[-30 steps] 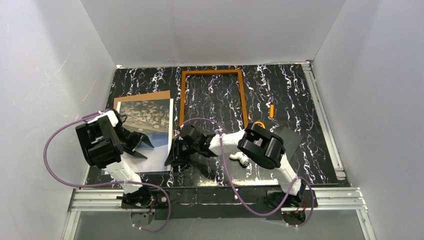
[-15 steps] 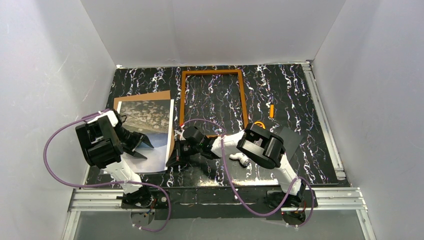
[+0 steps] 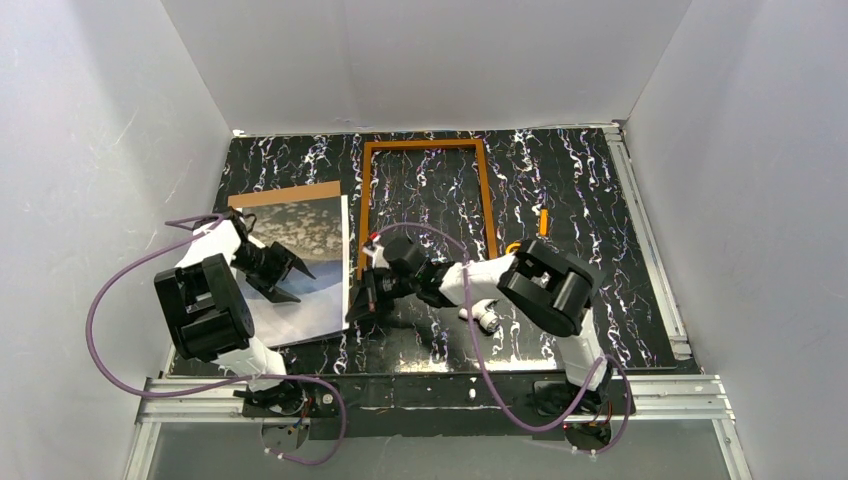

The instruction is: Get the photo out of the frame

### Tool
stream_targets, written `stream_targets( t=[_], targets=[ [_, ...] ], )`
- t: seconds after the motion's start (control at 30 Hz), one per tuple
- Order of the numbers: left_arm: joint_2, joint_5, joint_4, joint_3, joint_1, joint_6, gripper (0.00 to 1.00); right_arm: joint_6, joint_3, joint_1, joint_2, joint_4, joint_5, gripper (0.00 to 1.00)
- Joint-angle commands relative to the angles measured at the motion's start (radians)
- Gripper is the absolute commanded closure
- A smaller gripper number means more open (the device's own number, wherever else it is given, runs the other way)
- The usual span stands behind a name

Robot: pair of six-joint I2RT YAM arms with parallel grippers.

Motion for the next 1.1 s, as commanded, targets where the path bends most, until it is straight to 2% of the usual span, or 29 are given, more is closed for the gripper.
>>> stream_targets(
  t=[0.0, 0.23, 0.4, 0.67, 0.83, 1.07],
  targets=[
    [-0.038, 0.080, -0.097, 0.018, -0.011, -0.012, 0.41, -0.127, -0.033, -0.051, -0.129, 0.014, -0.044, 0.99],
    [0.057, -0.016, -0.101, 0.005, -0.009, -0.012, 0.42, -0.059, -0.050, -0.051, -0.067, 0.042, -0.061, 0.99],
    [0.125, -0.053, -0.141, 0.036, 0.012, 0.010, 0.42, -0.097, -0.081, -0.054, -0.088, -0.055, -0.007, 0.99],
    [0.199, -0.061, -0.158, 0.034, 0.015, 0.003, 0.42, -0.044, -0.040, -0.067, 0.009, -0.071, -0.044, 0.99],
    [0.196, -0.070, -0.159, 0.028, 0.015, 0.002, 0.42, -0.061, -0.036, -0.068, 0.012, -0.118, -0.005, 0.71],
    [0.204, -0.059, -0.153, 0.022, 0.015, -0.007, 0.42, -0.066, 0.026, -0.069, 0.062, -0.098, -0.037, 0.59]
  ],
)
